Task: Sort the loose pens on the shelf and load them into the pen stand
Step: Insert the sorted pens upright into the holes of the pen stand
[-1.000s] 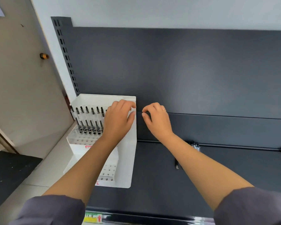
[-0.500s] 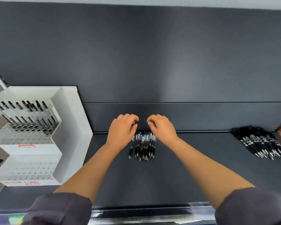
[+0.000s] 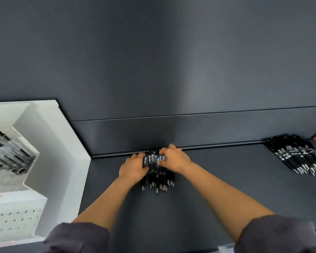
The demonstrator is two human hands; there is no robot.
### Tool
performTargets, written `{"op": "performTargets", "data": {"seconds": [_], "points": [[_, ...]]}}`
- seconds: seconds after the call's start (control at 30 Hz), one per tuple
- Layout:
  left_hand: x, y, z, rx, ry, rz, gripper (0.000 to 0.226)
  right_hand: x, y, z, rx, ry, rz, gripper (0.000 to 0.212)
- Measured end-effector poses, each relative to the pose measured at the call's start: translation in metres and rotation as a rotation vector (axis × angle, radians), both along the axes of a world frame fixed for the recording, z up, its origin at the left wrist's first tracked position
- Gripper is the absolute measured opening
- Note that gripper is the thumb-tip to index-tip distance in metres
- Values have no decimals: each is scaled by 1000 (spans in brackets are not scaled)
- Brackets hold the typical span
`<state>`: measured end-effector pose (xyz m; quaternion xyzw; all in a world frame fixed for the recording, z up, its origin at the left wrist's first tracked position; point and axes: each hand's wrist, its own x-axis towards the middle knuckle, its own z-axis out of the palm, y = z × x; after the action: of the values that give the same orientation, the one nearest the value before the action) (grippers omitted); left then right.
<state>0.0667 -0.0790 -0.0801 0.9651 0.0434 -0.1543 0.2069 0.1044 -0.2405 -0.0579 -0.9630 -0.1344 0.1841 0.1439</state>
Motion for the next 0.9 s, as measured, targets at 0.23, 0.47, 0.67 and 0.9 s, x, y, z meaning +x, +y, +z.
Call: {"op": "performTargets", "data": {"seconds": [0.23, 0.47, 0.67, 0.9], "points": [[26, -2, -10, -46, 54, 47, 51, 14, 15, -13, -48, 105, -33, 70], [30, -1, -12, -52, -10, 70, 41, 15, 25, -16, -22, 105, -103, 64], [23, 12, -18, -256, -99, 129, 40, 9, 38, -17, -104, -18, -87, 54], [11, 15, -23, -602, -64, 362, 26, 10, 40, -21, -38, -7, -108, 46]]}}
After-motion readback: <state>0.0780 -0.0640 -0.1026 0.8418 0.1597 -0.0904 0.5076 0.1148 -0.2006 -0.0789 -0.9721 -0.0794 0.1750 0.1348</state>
